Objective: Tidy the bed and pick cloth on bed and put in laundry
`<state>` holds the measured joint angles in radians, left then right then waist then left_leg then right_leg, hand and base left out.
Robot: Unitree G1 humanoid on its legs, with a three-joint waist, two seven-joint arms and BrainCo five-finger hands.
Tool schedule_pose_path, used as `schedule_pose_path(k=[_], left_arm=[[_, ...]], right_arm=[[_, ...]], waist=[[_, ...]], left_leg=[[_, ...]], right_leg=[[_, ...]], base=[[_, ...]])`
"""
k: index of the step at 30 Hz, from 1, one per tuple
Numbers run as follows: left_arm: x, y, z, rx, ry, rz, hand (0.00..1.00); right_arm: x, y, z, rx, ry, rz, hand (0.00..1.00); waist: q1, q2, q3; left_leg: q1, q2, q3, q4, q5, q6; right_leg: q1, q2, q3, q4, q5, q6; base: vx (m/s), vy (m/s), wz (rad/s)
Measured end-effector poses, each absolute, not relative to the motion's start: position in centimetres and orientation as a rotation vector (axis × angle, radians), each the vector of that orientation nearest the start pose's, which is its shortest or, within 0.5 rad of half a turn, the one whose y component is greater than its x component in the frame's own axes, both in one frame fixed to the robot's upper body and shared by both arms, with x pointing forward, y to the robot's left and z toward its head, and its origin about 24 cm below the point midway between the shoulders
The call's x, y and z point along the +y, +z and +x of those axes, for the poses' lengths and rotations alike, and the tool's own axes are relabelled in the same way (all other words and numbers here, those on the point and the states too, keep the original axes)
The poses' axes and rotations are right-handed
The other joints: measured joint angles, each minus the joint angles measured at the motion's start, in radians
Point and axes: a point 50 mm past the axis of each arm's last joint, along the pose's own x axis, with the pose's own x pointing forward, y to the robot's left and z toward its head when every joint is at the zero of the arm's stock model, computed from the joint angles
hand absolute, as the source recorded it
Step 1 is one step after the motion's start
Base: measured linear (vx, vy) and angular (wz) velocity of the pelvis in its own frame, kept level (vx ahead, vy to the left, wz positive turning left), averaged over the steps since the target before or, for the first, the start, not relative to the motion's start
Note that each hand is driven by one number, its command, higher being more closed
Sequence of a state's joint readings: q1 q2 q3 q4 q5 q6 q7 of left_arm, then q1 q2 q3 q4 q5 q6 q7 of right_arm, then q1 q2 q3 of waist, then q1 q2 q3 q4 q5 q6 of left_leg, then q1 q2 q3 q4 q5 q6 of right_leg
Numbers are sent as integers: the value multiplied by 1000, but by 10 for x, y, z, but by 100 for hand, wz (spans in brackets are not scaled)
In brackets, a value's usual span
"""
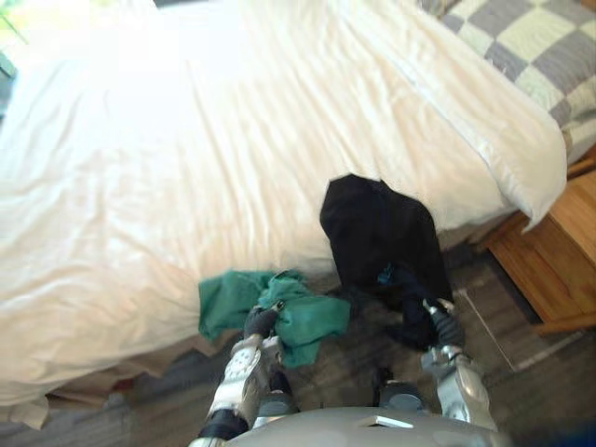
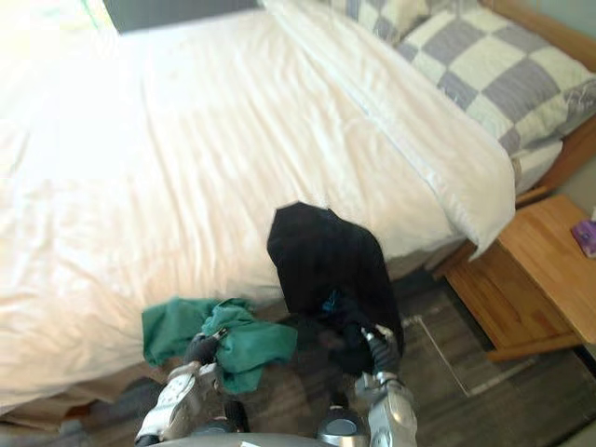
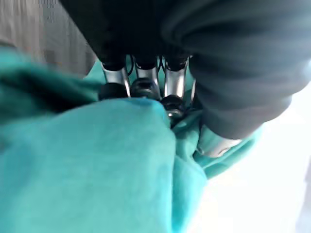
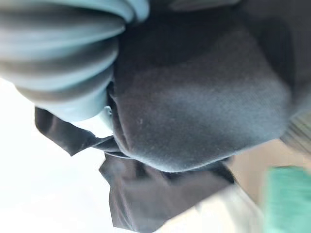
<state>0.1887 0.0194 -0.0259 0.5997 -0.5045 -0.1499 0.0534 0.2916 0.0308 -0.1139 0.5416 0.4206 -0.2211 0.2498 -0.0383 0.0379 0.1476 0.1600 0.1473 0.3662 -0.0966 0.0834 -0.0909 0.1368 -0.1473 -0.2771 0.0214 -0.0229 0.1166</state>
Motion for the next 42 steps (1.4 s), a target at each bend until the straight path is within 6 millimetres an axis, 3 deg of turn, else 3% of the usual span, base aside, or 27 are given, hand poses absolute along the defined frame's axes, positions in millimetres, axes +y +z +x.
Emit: schedule_pose_path(k=[5, 7, 8, 10, 12, 15, 16, 19, 21, 23, 24, 25, 26, 27, 29, 32, 33, 34, 35, 37, 42], left_arm=[[179, -117, 109, 604, 421, -557, 100], [179, -119, 95, 615, 424, -592, 100], [178, -118, 94, 609, 407, -600, 100], [172, -114, 99, 581, 362, -615, 100], [166, -113, 102, 574, 325, -628, 100], [165, -111, 105, 569, 310, -637, 100], [164, -110, 108, 557, 297, -641, 100], [167, -109, 110, 565, 288, -632, 100], [169, -109, 112, 578, 279, -619, 100], [173, -106, 115, 570, 294, -605, 100], [176, -103, 118, 567, 303, -590, 100], [178, -100, 124, 555, 298, -572, 100], [181, -99, 125, 549, 302, -561, 100], [184, -97, 132, 536, 304, -550, 100], [177, -96, 144, 528, 276, -558, 100], [169, -99, 146, 551, 238, -560, 100], [170, -99, 145, 553, 242, -558, 100], [174, -100, 144, 559, 251, -548, 100], [171, -106, 135, 591, 269, -559, 100], [170, -110, 122, 620, 290, -569, 100], [170, -106, 119, 595, 291, -574, 100]], right_arm=[[-167, -122, 84, 651, -39, 468, 100], [-172, -122, 70, 670, -11, 415, 100], [-170, -121, 67, 667, -1, 404, 100], [-169, -121, 60, 671, 14, 394, 100], [-171, -121, 61, 664, 21, 379, 100], [-174, -122, 64, 666, 60, 367, 100], [-177, -121, 69, 650, 68, 364, 100], [-176, -119, 81, 621, 77, 369, 100], [-175, -116, 88, 600, 85, 367, 100], [-173, -114, 94, 585, 98, 366, 100], [-170, -112, 96, 571, 106, 368, 100], [-167, -111, 96, 562, 110, 372, 100], [-163, -111, 97, 559, 124, 378, 100], [-155, -111, 93, 558, 123, 399, 100], [-156, -107, 92, 524, 101, 425, 100], [-162, -107, 89, 521, 106, 412, 100], [-163, -107, 89, 523, 112, 406, 100], [-163, -106, 89, 516, 116, 403, 100], [-167, -107, 88, 523, 113, 394, 100], [-170, -105, 91, 506, 120, 391, 100], [-153, -97, 99, 461, 207, 451, 100]], waist=[[3, 5, -24], [3, 4, -44], [3, -6, -65], [1, -40, -81], [-4, -17, -75], [-14, -23, -81], [-13, -8, -68], [-4, -17, -47], [0, -17, -40], [4, -19, -2], [8, -14, 23], [1, -18, 48], [-1, -29, 56], [-3, -41, 65], [-2, -38, 78], [-4, -34, 83], [-2, -41, 83], [1, -68, 91], [17, -47, 86], [29, -26, 89], [43, -60, 74]], left_leg=[[30, -10, -73, -1, -9, 5], [9, -21, -79, -6, -33, 27], [-3, -35, -32, -5, -63, 73], [-15, -54, 67, 7, -96, 129], [-69, -41, 149, 84, -103, 150], [-127, -26, 279, 179, -109, 166], [-149, -27, 262, 206, -76, 129], [-143, -91, 164, 181, -69, 131], [-134, -111, 104, 152, -57, 139], [-97, -121, 52, 123, -50, 144], [-70, -131, 3, 105, -47, 149], [-63, -139, -64, 89, -51, 165], [-62, -146, -92, 80, -52, 177], [-72, -154, -160, 76, -47, 179], [-74, -173, -285, 65, -41, 182], [-70, -210, -415, 62, -36, 182], [-74, -220, -413, 61, -36, 182], [-74, -238, -391, 65, -37, 179], [-73, -231, -376, 60, -23, 151], [-83, -227, -375, 59, -26, 135], [-152, -218, -296, 207, -94, 129]], right_leg=[[79, -14, -94, -2, -41, 16], [102, -34, -163, 4, -51, 31], [114, -62, -215, 12, -60, 45], [137, -117, -291, 16, -74, 69], [159, -140, -371, 42, -87, 88], [193, -168, -466, 43, -83, 95], [201, -182, -507, 76, -84, 101], [233, -247, -569, 198, -78, 96], [235, -274, -592, 296, -36, 72], [240, -308, -588, 417, 43, 44], [239, -338, -578, 511, 114, 15], [213, -351, -534, 602, 19, -1], [195, -341, -509, 628, -54, -5], [144, -282, -428, 629, -172, 7], [76, -165, -282, 571, -268, 9], [20, -57, -119, 408, -289, -21], [10, -42, -79, 351, -281, -30], [12, -34, -16, 268, -252, -52], [8, -38, -34, 257, -256, -53], [14, -37, -55, 249, -263, -49], [83, -38, -125, 223, -262, -46]], base=[[-35, -16, 50], [-81, 12, 90], [-19, 36, 118], [10, 81, 150], [38, 98, 153], [121, 88, 158], [166, 126, 129], [151, 108, 114], [144, 56, 103], [139, 29, 82], [155, 3, 109], [148, -2, 121], [172, -50, 148], [170, -63, 165], [131, -75, 179], [78, -135, 174], [84, -181, 152], [111, -190, 107], [168, -200, 78], [185, -147, 30], [185, -78, 51]])
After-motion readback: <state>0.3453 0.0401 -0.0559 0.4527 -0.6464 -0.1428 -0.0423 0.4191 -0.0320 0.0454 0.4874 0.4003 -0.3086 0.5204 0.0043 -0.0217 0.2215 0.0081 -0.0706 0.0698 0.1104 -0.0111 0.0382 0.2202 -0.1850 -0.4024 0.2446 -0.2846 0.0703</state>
